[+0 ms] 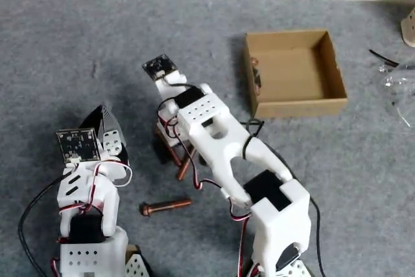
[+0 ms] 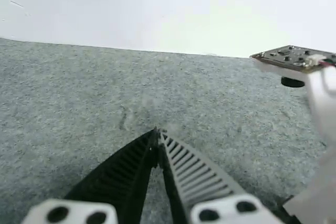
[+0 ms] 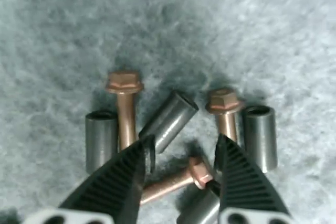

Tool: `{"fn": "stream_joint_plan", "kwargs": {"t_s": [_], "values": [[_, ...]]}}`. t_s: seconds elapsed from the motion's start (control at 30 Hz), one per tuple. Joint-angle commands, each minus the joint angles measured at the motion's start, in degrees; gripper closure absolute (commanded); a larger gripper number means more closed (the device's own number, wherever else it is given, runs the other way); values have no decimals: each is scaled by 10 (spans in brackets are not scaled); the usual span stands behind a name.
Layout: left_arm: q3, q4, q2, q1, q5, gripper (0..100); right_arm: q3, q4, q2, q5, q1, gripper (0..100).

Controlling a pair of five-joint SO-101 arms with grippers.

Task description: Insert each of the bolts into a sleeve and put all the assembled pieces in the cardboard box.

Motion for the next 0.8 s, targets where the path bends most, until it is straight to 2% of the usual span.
{"fn": "stream_joint_plan", "kwargs": {"t_s": [0.0, 0.33, 0.53, 0.77], "values": [[11, -14, -9, 7, 3, 976, -24, -2, -5, -7, 1, 830], [11, -15, -9, 7, 3, 976, -24, -44, 22, -7, -34, 830], [11, -15, -9, 7, 3, 976, -47, -40, 109, -27, -30, 830], [11, -15, -9, 7, 3, 976, -66, -39, 120, -35, -1, 857]]}}
